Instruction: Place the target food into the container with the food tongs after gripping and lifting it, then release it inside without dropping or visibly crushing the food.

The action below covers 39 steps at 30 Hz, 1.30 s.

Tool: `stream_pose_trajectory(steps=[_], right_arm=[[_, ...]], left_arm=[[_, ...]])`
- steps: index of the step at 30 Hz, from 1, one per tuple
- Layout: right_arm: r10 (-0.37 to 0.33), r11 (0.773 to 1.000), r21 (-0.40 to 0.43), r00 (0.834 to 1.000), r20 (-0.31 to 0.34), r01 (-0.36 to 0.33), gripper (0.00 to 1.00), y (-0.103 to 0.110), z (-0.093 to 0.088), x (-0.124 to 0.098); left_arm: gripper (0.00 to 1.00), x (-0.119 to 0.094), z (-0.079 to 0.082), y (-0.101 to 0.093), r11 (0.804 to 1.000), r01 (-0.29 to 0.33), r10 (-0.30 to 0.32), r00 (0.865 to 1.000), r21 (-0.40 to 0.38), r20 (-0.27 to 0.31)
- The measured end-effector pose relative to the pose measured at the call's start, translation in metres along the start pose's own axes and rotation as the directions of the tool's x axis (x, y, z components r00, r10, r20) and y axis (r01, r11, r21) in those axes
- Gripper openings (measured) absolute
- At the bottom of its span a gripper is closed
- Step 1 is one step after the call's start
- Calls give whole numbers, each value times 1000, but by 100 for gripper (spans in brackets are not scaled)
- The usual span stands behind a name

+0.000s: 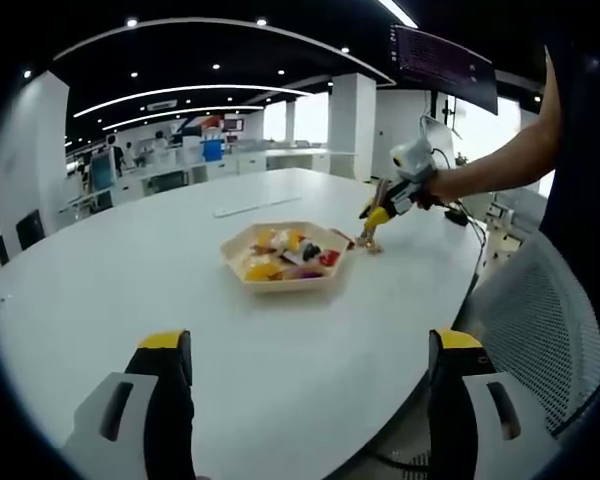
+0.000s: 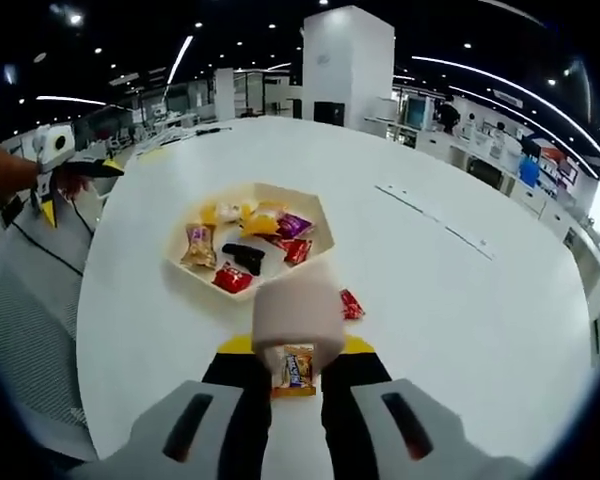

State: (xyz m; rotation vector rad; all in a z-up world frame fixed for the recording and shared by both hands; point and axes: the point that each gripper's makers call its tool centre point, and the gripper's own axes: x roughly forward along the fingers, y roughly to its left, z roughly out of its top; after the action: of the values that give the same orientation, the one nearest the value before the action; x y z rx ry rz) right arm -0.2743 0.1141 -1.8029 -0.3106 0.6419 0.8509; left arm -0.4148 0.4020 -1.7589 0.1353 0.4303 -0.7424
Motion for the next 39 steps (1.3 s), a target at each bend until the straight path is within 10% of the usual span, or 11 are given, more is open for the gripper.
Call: stream_pose_trajectory(steps=[39], right_arm=[[2,1000,-29,999,38,0,16,-21,61,-25]], left_arm=[[99,-1,7,-1,1000,10,-9,999,-8,38]])
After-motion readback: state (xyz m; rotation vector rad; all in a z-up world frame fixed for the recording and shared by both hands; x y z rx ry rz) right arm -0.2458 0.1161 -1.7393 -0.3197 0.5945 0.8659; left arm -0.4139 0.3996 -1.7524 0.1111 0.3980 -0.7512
